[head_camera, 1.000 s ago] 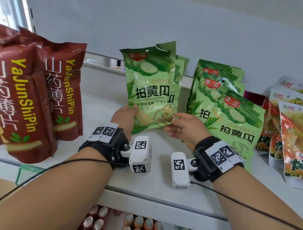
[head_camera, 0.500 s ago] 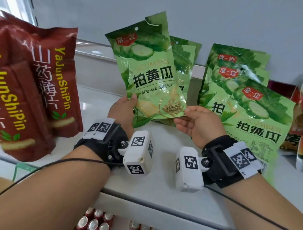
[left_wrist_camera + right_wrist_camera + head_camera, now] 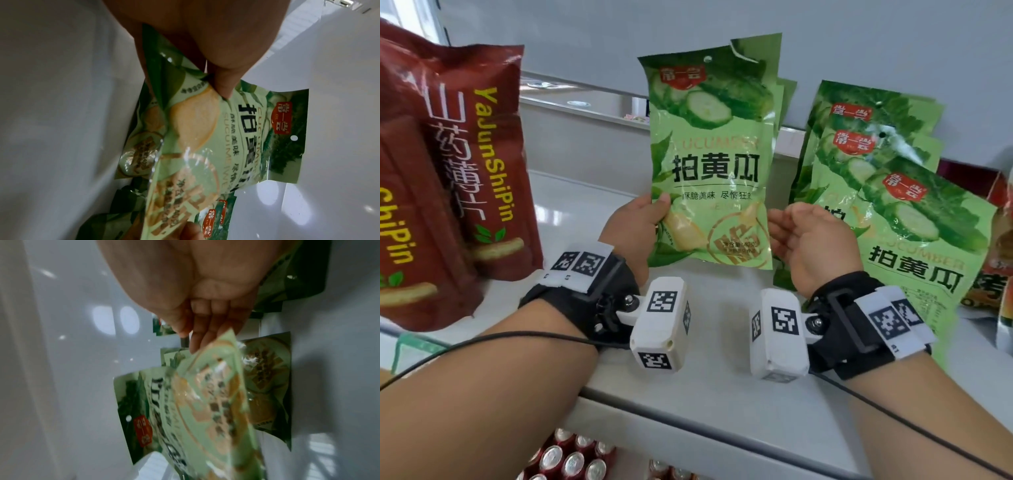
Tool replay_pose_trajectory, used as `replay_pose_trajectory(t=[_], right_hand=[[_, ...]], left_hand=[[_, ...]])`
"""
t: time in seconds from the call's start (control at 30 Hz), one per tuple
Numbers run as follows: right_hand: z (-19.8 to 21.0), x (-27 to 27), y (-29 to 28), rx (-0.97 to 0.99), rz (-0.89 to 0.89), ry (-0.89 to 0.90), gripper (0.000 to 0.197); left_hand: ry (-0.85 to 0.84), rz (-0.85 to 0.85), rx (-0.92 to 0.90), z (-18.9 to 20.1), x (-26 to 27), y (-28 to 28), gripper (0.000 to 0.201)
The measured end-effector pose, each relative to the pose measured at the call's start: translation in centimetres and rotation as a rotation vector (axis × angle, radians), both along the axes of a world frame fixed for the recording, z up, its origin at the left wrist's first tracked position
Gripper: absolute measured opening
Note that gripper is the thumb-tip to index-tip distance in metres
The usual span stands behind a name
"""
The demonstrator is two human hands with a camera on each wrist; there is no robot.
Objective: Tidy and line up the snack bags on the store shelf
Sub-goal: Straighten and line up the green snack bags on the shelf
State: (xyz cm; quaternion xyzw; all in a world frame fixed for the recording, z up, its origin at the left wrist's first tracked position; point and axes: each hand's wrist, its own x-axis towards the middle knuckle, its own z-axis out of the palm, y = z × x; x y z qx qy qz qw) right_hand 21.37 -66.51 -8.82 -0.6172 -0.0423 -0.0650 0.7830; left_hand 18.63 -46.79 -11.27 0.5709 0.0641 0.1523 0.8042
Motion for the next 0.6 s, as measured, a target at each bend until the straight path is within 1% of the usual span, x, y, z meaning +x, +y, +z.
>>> replay_pose_trajectory(t=[0.07,0.13,0.17,0.23,0.3,0.4,0.5,0.57,0.6], right_hand=[[0.2,0.0,-0.2,0.061,0.074,-0.005,0.017],[0.2,-0.3,0.1,0.005,0.192,-0.022,0.024],[0.1,-0.5,0.4,-0.027,0.221,-0.026,0.022],[-0.2,-0.7,0.8,-0.044,0.185,-0.024,0.007],[-0.3,-0.5,0.7,-0.041,0.121,-0.032,0.012],[-0.5,-0.5,0.6,-0.054,0.145,-0.028,0.011],[-0.7,-0.7,0.8,-0.100,0.241,-0.026,0.012],[-0.8,-0.9,0.9,-0.141,0.272,-0.026,0.012],[-0.7,-1.1,1.0,-0.153,0.273,-0.023,0.010]], left_hand=[[0.009,-0.009,0.022,-0.1,0.0,0.0,0.016],[0.018,-0.042,0.066,-0.3,-0.1,-0.3,0.014],[0.018,-0.056,0.083,-0.3,-0.2,-0.5,0.014],[0.022,-0.094,0.078,-0.3,-0.4,-0.9,0.014],[0.039,-0.145,0.031,-0.3,-0.5,-1.1,0.021],[0.069,-0.189,-0.056,-0.2,-0.7,-1.4,0.036],[-0.036,-0.178,-0.064,0.4,-0.8,-1.5,0.032],[-0.053,-0.161,-0.073,1.0,-1.1,-1.5,0.025],[-0.042,-0.151,-0.089,1.2,-1.2,-1.5,0.024]])
